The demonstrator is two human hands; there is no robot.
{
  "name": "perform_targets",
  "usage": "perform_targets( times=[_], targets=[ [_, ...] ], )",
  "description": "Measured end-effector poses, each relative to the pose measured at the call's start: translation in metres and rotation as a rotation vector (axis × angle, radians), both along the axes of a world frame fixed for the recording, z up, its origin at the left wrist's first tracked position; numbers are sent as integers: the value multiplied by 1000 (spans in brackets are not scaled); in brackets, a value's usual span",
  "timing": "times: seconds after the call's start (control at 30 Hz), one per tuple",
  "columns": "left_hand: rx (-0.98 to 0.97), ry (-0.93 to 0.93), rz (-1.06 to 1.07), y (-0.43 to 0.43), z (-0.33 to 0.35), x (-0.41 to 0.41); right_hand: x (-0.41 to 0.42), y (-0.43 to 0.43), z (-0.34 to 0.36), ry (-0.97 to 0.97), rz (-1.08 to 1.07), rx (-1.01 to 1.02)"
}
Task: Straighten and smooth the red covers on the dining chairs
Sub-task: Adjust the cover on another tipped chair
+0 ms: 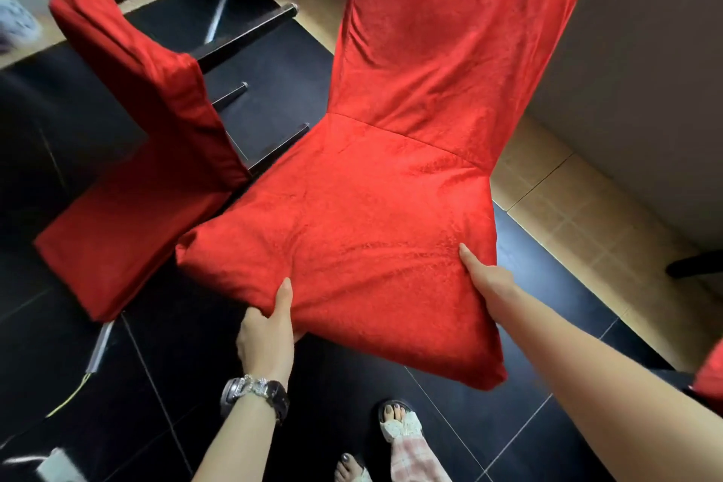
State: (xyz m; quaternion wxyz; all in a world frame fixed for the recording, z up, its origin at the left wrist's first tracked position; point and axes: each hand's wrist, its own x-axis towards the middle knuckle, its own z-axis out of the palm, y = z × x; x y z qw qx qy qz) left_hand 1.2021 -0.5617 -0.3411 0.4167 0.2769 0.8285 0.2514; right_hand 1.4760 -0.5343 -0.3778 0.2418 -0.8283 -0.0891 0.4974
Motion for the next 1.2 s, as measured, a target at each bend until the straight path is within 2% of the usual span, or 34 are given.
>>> perform_targets(
  times=[0.1, 0.17, 0.27, 0.33, 0.4, 0.47, 0.6, 0.67, 0.73, 0.8, 0.87, 0.93, 1.03, 1.13, 1.2],
  targets=[
    [85, 140, -163, -1, 23, 18, 10, 15, 21, 30, 8, 24],
    [291, 255, -314, -2, 37, 28, 18, 26, 37, 69, 17, 30],
    [595, 654, -735, 12, 45, 27, 30, 45, 67, 139, 67, -6],
    [646, 807, -988, 37, 54, 26, 39, 58, 86, 163, 111, -22],
    [635, 945, -1155, 65, 66, 31, 49, 72, 104, 158, 169, -28],
    [614, 1017, -1188, 94, 81, 41, 60, 85, 122, 145, 228, -47],
    [615, 1041, -1149, 143, 110, 61, 81, 112, 164, 102, 344, -63],
    [645, 1057, -1147, 164, 123, 69, 84, 129, 190, -66, 473, -84],
    [681, 1066, -1153, 184, 137, 78, 81, 152, 214, -354, 674, -72],
    [699, 1054, -1166, 201, 148, 88, 61, 168, 236, -583, 885, 63],
    [714, 1049, -1197, 220, 158, 96, 35, 172, 244, -724, 1072, 207],
    [716, 1038, -1255, 240, 169, 100, 18, 166, 238, -910, 1098, 340],
    [715, 990, -1369, 257, 183, 105, 13, 161, 229, -1226, 996, 505],
    [762, 965, -1377, 261, 187, 103, 12, 160, 228, -1359, 1004, 649],
    [810, 992, -1385, 264, 185, 102, 13, 157, 228, -1352, 1099, 765]
  ],
)
